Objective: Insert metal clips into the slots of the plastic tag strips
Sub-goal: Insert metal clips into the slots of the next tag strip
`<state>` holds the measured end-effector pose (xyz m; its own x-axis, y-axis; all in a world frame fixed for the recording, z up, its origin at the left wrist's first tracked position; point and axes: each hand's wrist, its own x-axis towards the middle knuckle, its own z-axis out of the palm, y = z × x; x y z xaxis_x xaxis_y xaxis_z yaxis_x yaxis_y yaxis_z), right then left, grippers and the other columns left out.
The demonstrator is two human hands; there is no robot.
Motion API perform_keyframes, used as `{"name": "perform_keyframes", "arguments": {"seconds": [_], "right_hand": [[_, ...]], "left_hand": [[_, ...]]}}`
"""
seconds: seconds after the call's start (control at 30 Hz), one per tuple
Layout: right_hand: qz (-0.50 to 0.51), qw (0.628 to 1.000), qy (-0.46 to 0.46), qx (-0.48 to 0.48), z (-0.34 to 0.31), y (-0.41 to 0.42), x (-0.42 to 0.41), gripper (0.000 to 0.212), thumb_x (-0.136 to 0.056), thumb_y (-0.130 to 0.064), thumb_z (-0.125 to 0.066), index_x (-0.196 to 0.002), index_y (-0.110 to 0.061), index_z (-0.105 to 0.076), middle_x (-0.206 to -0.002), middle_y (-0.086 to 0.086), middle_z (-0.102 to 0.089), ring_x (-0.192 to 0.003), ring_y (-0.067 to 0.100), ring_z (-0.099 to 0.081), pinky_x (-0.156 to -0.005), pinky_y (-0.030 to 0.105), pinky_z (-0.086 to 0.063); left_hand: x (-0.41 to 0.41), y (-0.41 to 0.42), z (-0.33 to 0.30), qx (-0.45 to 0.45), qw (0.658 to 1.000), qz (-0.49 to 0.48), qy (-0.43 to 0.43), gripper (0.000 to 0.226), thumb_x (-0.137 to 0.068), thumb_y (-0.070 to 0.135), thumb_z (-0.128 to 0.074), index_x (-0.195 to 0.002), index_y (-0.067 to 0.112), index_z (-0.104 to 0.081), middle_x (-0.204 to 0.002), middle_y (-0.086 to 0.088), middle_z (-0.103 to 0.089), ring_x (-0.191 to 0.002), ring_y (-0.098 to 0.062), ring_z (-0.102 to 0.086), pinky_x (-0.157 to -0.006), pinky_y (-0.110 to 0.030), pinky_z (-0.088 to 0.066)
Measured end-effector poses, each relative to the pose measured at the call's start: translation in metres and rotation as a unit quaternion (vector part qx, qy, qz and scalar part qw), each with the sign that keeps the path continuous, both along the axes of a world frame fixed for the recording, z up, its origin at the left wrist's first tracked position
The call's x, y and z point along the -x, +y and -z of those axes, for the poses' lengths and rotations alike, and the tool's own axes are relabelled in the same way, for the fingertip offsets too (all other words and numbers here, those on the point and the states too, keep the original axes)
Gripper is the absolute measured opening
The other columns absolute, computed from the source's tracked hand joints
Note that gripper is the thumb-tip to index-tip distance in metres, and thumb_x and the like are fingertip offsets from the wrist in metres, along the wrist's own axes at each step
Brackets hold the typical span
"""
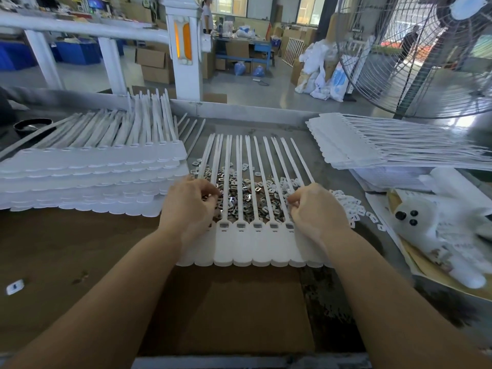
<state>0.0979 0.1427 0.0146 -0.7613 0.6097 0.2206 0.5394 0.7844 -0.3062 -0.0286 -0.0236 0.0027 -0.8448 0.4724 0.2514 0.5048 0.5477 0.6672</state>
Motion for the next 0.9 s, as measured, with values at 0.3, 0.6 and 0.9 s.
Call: {"name": "perform_keyframes", "arguments": {"seconds": [0.3,0.6,0.9], "right_hand": [[0.030,0.999,0.027,0.027,0.005,0.004,-0.002,0.009,-0.088,-0.013,-0.061,-0.091,-0.016,-0.070,-0.096,0.002,-0.066,-0.078,0.014,-0.055,-0.069,0.025,-0.040],[0.022,0.998,0.061,0.018,0.007,0.001,-0.005,0.005,-0.089,-0.016,-0.061,-0.091,-0.016,-0.066,-0.098,0.003,-0.063,-0.085,0.017,-0.057,-0.077,0.032,-0.048],[-0.049,0.968,0.200,0.143,-0.006,-0.023,-0.004,0.007,-0.084,-0.007,-0.066,-0.082,-0.014,-0.065,-0.079,-0.004,-0.063,-0.077,0.010,-0.058,-0.067,0.012,-0.042]], "left_hand": [[-0.009,0.002,-0.002,0.018,1.000,0.021,0.002,0.013,-0.088,0.018,-0.060,-0.094,0.023,-0.071,-0.096,0.002,-0.055,-0.091,-0.021,-0.055,-0.088,-0.041,-0.048],[-0.014,0.003,-0.009,0.046,0.998,0.038,-0.003,0.012,-0.090,0.023,-0.057,-0.093,0.029,-0.066,-0.094,0.007,-0.051,-0.100,-0.021,-0.051,-0.096,-0.046,-0.041],[-0.027,0.013,-0.013,-0.057,0.987,0.137,-0.062,0.016,-0.090,0.016,-0.061,-0.103,0.021,-0.069,-0.087,0.015,-0.064,-0.086,0.000,-0.060,-0.080,-0.017,-0.048]]}}
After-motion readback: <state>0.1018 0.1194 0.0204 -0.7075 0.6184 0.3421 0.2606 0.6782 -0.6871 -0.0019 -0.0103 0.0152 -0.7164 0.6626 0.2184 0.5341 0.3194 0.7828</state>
